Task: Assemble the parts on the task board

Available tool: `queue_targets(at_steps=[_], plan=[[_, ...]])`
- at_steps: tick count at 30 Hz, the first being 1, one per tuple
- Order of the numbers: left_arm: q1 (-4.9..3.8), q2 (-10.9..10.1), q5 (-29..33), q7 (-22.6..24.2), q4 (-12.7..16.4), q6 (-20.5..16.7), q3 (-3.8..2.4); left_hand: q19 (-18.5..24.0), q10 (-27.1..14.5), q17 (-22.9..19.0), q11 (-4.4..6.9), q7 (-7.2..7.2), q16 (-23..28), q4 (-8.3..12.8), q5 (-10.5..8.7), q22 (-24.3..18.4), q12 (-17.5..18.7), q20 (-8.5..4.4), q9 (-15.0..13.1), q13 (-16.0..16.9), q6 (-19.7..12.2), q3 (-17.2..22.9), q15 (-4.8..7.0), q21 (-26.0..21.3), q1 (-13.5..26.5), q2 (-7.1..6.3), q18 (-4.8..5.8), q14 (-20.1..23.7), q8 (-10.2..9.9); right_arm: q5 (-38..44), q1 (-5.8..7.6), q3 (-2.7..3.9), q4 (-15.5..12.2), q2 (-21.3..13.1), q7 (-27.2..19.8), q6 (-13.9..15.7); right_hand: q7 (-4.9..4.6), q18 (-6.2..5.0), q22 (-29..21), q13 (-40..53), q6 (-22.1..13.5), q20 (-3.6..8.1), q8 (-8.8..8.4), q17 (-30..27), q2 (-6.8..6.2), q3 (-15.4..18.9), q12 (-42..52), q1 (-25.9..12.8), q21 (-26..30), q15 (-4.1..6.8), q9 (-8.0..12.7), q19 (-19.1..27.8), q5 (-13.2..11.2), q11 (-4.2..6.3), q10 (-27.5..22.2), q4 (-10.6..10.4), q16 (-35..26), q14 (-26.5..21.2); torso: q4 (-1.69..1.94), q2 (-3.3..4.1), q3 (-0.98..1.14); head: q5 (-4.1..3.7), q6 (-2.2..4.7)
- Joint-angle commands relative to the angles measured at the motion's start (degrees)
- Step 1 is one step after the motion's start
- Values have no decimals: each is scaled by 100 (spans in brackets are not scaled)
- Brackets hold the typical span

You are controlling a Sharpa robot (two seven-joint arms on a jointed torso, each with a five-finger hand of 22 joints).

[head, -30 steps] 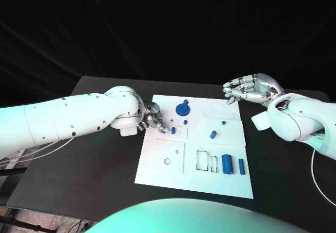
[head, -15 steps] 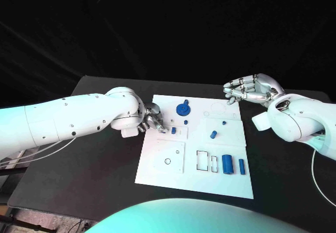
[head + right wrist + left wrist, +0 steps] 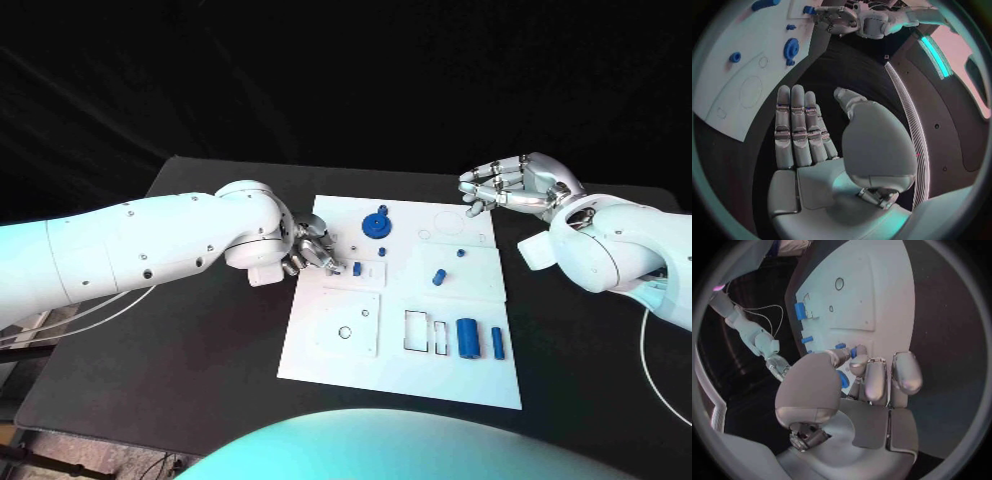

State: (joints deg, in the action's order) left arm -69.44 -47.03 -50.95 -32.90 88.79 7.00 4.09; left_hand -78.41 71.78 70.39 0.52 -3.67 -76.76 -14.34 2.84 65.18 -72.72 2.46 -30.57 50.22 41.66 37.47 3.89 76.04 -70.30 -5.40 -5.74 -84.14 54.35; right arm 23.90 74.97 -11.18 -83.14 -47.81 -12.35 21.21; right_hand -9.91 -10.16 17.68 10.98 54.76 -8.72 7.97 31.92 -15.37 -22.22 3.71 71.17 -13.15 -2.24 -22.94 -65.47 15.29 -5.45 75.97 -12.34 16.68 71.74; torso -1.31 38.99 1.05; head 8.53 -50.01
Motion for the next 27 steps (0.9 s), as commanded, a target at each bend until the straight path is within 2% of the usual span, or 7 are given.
queue_targets(at_steps=[1,7,12,22,27], plan=[[10,-3,257,22,35,100,-17,1,2,-3,22,11,19,649,-6,-7,4,-41,-10,-11,-47,703,37,8,46,10,53,-95,40,6,-5,1,0,4,-32,-108,-7,-31,-6,-9,-41,-20,24,5,31,37,38,-7,30,-25,-9,-7,-13,-20,-33,-4,-29,8,1,-2,1,-10,1],[-1,-65,282,-24,69,200,-91,5,3,0,27,15,17,696,-6,-13,6,-44,-19,-13,-54,783,40,3,75,-13,52,-96,70,6,-7,1,5,4,-27,-108,-7,-31,-6,-9,-41,-20,24,5,31,37,38,-7,30,-25,-9,-7,-13,-20,-33,-4,-29,8,2,-7,4,-10,1],[-43,-102,265,-45,89,258,-144,6,5,0,28,17,17,742,-6,-13,7,-45,-24,-13,-64,854,41,2,97,-36,52,-96,94,5,-8,1,11,8,-26,-111,-7,-31,-6,-9,-41,-20,24,5,31,37,38,-7,30,-25,-9,-7,-13,-20,-33,-4,-29,8,3,-6,5,-9,1],[-132,-40,244,-43,37,382,-177,8,4,-2,28,13,19,878,-6,-10,16,-46,-33,-23,-91,1056,40,1,145,-98,53,-96,146,5,-11,1,15,15,-24,-114,-6,-31,-21,-11,-47,-20,30,9,46,62,39,8,37,-25,-12,-17,-13,-20,-34,-18,-36,12,-4,2,5,-11,1],[-191,31,376,-66,-80,731,-180,16,3,-5,25,2,22,1021,-6,-16,31,-43,-31,-42,-96,1273,35,-4,182,-156,51,-96,183,5,-12,1,14,14,-20,-112,-6,-31,-21,-11,-47,-20,30,9,46,62,39,8,37,-25,-12,-17,-13,-20,-34,-18,-36,12,-4,1,8,-19,1]])
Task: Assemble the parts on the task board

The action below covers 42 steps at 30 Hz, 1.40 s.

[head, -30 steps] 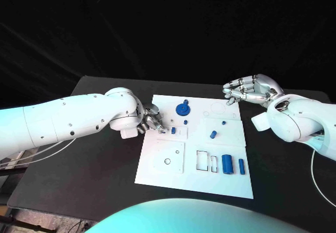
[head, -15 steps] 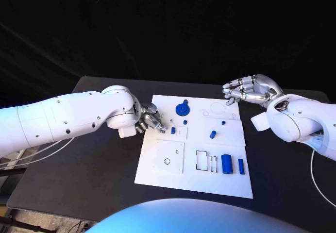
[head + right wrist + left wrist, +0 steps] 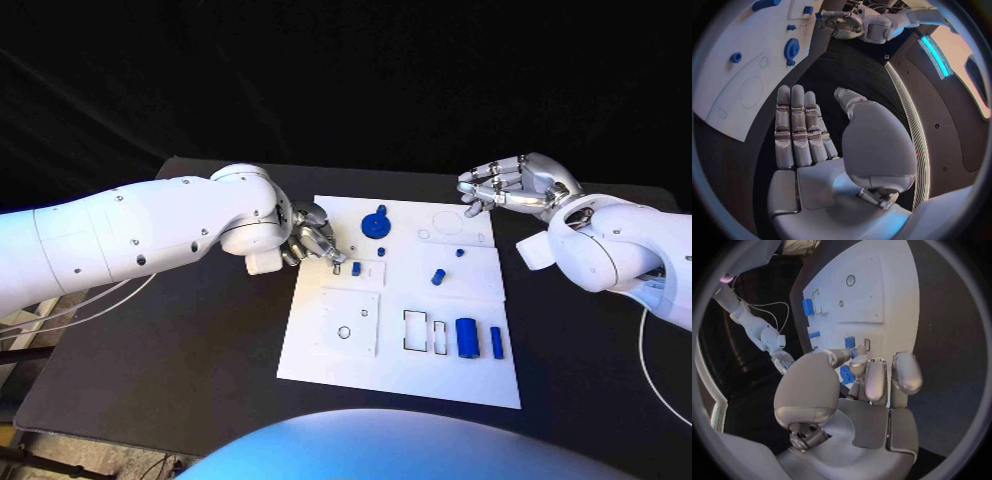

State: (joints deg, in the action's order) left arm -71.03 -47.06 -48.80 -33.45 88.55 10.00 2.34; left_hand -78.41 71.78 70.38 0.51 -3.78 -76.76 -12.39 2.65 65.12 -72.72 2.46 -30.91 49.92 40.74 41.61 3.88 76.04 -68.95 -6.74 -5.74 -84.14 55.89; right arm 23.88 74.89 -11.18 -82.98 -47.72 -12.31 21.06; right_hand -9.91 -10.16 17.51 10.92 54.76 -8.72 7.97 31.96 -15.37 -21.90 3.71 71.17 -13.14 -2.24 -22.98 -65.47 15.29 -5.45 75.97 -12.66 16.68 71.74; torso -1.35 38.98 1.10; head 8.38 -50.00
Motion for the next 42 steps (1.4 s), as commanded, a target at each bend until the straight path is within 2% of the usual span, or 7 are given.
queue_targets(at_steps=[1,9,13,18,22,31,42], plan=[[-53,55,225,-22,-109,560,-5,14,0,-3,23,12,22,859,15,-4,38,-42,4,-23,-4,904,36,-1,52,-31,52,-96,34,6,-4,1,-1,5,-24,-97,-6,-31,-4,-5,-47,-20,30,5,46,30,39,8,37,-25,-8,-17,-13,-20,-34,14,-36,12,2,0,2,-2,0],[-289,320,802,-114,-691,1677,3,73,-54,-9,6,-7,26,898,13,-104,105,-32,27,-139,-4,993,23,-64,121,14,33,-94,14,5,-5,-1,11,20,-21,-96,-6,-31,-4,-5,-47,-20,30,5,46,30,39,8,37,-25,-8,-17,-13,-20,-34,14,-36,12,4,-2,-3,5,0],[-410,476,924,-127,-951,2021,23,71,-61,-8,6,-9,26,962,14,-91,118,-28,29,-156,5,1034,21,-60,138,29,36,-94,6,5,-6,-1,14,24,-21,-93,-6,-31,-4,-5,-47,-20,30,5,46,30,39,8,37,-25,-8,-17,-13,-20,-34,14,-36,12,3,-4,-6,13,0],[-545,695,1028,-170,-1268,2475,103,67,-55,-8,3,-13,25,1081,15,-73,127,-22,32,-164,27,1108,17,-51,188,20,39,-94,-10,5,-7,-2,18,29,-22,-83,-6,-31,-4,-5,-47,-20,30,5,46,30,39,8,37,-25,-8,-17,-13,-20,-34,14,-36,12,9,-4,0,12,0],[-613,828,967,-286,-1395,2676,161,64,-63,-9,2,-14,26,1141,15,-60,144,-20,34,-192,42,1141,16,-44,216,13,41,-93,-22,5,-7,-2,20,34,-29,-67,-6,-31,-4,-5,-47,-20,30,5,46,30,39,8,37,-25,-8,-17,-13,-20,-34,14,-36,12,8,0,-2,25,0],[-687,1057,337,-169,-1523,2768,228,53,-33,-7,3,-13,25,1276,17,-24,136,-15,35,-159,97,1239,12,-23,276,-4,48,-95,-53,3,-8,-2,29,54,-46,-46,-7,-31,-14,-7,-51,-20,33,7,49,48,39,19,42,-25,-10,-21,-13,-20,-36,9,-41,13,6,-1,-4,41,0],[-702,1275,-108,-49,-1704,2864,277,30,-1,-6,5,-12,23,1354,19,30,121,-13,34,-127,139,1301,11,11,328,-13,58,-97,-79,2,-8,-2,31,69,-54,-36,-7,-31,-18,-8,-53,-20,34,7,49,52,38,26,44,-25,-10,-22,-12,-21,-39,9,-43,12,9,3,-10,44,0]])
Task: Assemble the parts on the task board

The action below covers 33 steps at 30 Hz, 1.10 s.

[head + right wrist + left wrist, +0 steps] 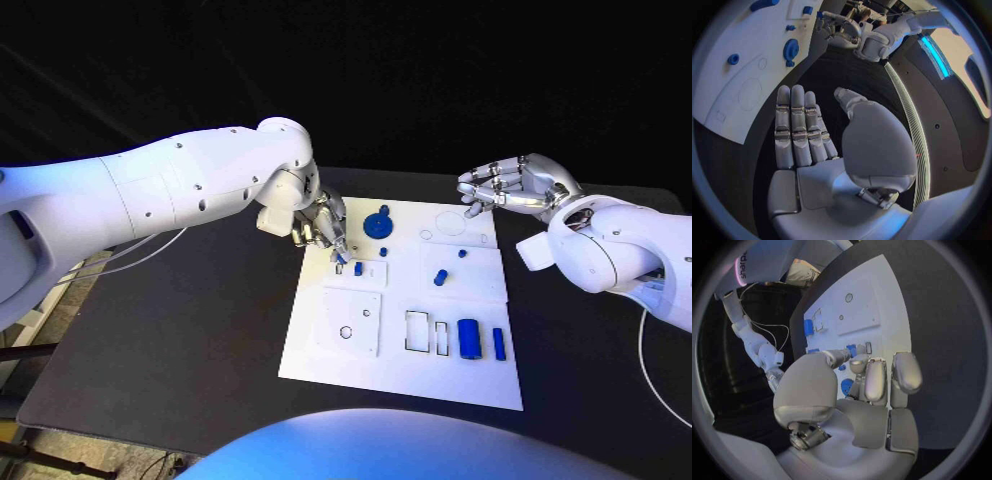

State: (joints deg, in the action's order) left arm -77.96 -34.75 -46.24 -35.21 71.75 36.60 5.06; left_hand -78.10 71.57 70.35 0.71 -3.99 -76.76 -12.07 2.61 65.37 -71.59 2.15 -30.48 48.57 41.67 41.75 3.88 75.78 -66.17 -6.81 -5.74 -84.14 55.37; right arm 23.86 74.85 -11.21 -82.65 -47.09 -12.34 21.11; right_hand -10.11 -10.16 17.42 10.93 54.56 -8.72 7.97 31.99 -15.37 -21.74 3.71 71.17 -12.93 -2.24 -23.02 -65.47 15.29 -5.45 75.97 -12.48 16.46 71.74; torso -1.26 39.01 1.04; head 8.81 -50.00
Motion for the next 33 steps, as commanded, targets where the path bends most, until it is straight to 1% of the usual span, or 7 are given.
queue_targets(at_steps=[1,5,7,15,25,30,33], plan=[[-9,61,-390,134,-38,231,9,-8,24,-3,-15,9,24,1336,24,19,7,18,-9,9,54,1296,12,45,58,-8,61,-98,-31,5,-4,0,-1,6,-50,-40,13,-31,-9,-9,-34,-20,34,5,49,36,38,26,22,-25,-6,-22,-12,-21,-39,-9,-21,12,1,0,-4,3,0],[-9,114,-441,137,-86,339,28,-7,24,-3,-15,9,23,1378,23,22,15,18,-8,-5,72,1318,11,48,79,-22,61,-98,-51,5,-4,0,-2,10,-52,-38,13,-31,-9,-9,-34,-20,34,5,49,36,38,26,22,-25,-6,-22,-12,-21,-39,-9,-21,12,0,0,-3,11,0],[-9,139,-441,132,-120,388,45,-6,49,-2,-15,9,23,1399,23,24,-8,19,-7,47,84,1325,11,49,86,-29,61,-99,-63,4,-5,0,-1,12,-54,-36,12,-31,-13,-10,-36,-20,35,5,51,42,37,35,25,-26,-6,-23,-11,-21,-41,-8,-24,11,0,-1,-3,12,0],[-8,191,-424,149,-223,408,103,-10,63,-4,-15,9,24,1407,23,32,-21,19,-7,76,91,1328,11,54,89,-29,63,-99,-69,4,-6,1,-1,17,-58,-29,12,-31,-14,-10,-37,-20,35,5,52,42,37,36,25,-25,-6,-24,-11,-21,-41,-8,-24,11,-4,1,-3,19,0],[-5,220,-330,172,-243,389,125,-13,73,-1,-15,8,22,1423,24,40,-29,19,-7,95,105,1331,11,59,97,-32,64,-100,-81,2,-7,1,-1,21,-59,-30,12,-31,-14,-10,-37,-20,35,5,52,42,37,36,25,-25,-6,-24,-11,-21,-41,-8,-24,11,-6,-2,0,33,0],[-4,229,-290,157,-246,377,134,-13,73,-1,-15,8,22,1423,24,40,-29,19,-7,95,105,1331,11,59,97,-32,64,-100,-81,1,-8,1,-3,21,-61,-31,12,-31,-19,-11,-39,-20,36,6,58,46,37,48,28,-25,-7,-26,-9,-21,-42,-9,-27,11,-4,-2,2,18,0],[-3,236,-279,147,-253,363,142,-13,76,-4,-16,8,24,1427,23,42,-32,19,-7,101,108,1331,11,60,100,-34,64,-99,-86,1,-8,1,-4,22,-62,-32,12,-31,-19,-11,-39,-20,36,6,58,46,37,48,28,-25,-7,-26,-9,-21,-42,-9,-27,11,-5,-2,2,26,0]])
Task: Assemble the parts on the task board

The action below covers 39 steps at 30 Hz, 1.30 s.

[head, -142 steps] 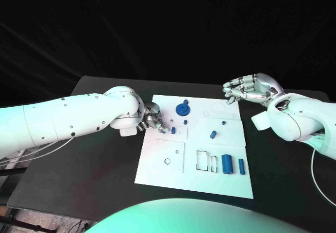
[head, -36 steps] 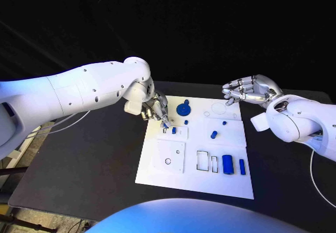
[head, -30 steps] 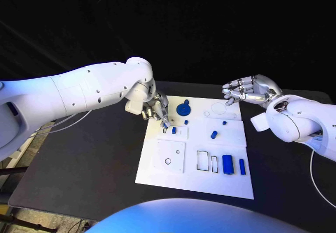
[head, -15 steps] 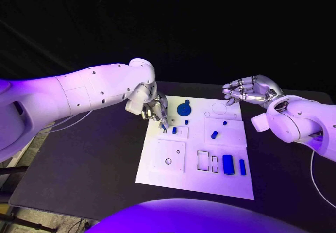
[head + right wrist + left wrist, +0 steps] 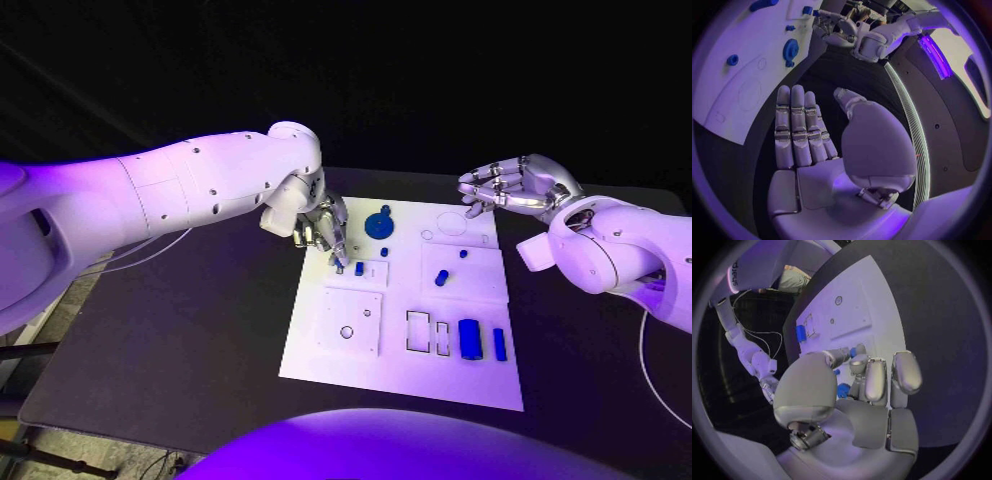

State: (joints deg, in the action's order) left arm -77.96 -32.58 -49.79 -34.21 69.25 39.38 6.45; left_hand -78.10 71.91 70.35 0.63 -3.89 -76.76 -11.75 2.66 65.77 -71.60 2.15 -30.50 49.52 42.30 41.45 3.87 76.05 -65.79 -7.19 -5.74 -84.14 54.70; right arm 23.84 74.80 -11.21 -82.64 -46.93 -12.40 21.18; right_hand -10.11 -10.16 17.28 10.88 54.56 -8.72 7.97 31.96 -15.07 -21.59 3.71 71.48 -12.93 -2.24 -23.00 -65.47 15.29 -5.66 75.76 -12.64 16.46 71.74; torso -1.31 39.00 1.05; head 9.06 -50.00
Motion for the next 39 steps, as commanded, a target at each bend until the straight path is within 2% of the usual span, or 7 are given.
queue_targets(at_steps=[1,16,24,30,39], plan=[[-2,21,77,47,-4,82,5,-13,42,-5,-7,-2,24,1396,18,2,-32,19,-5,6,46,1362,11,34,61,5,64,-99,-19,3,-4,1,-6,6,-56,-39,12,-31,-5,-6,-39,-20,36,9,27,30,37,18,28,-25,-9,-26,-9,0,-22,7,-27,11,-1,-1,1,-1,0],[9,33,31,41,-17,148,107,-14,38,-6,-8,-2,25,1403,17,6,-28,19,-5,-3,51,1364,11,36,64,6,65,-99,-28,2,-4,1,-8,1,-57,-45,12,-31,-5,-6,-39,-20,36,9,27,30,37,18,28,-25,-9,-26,-9,0,-22,7,-27,11,8,-2,0,0,0],[10,38,-5,44,-13,170,116,-14,38,-6,-8,-2,25,1403,17,6,-28,19,-5,-3,51,1364,11,36,64,6,65,-99,-28,1,-4,1,-7,4,-59,-46,12,-31,-11,-7,-40,-20,39,10,33,38,38,28,31,-25,-10,-29,-9,0,-22,5,-30,13,0,2,-7,8,0],[14,35,-50,47,-24,128,119,-14,38,-6,-8,-2,25,1403,17,6,-28,19,-5,-3,51,1364,11,36,64,6,65,-99,-28,0,-4,1,-11,-1,-59,-42,12,-31,-11,-7,-40,-20,39,10,33,38,38,28,31,-25,-10,-29,-9,0,-22,5,-30,13,5,1,2,3,0],[28,51,-72,43,-35,9,125,-13,43,-6,-8,-3,25,1418,18,6,-32,19,-4,8,62,1367,11,37,69,6,65,-99,-42,0,-4,1,-17,-1,-60,-41,12,-31,-11,-7,-40,-20,39,10,33,38,38,28,31,-25,-10,-29,-9,0,-22,5,-30,13,0,-1,2,6,0]])
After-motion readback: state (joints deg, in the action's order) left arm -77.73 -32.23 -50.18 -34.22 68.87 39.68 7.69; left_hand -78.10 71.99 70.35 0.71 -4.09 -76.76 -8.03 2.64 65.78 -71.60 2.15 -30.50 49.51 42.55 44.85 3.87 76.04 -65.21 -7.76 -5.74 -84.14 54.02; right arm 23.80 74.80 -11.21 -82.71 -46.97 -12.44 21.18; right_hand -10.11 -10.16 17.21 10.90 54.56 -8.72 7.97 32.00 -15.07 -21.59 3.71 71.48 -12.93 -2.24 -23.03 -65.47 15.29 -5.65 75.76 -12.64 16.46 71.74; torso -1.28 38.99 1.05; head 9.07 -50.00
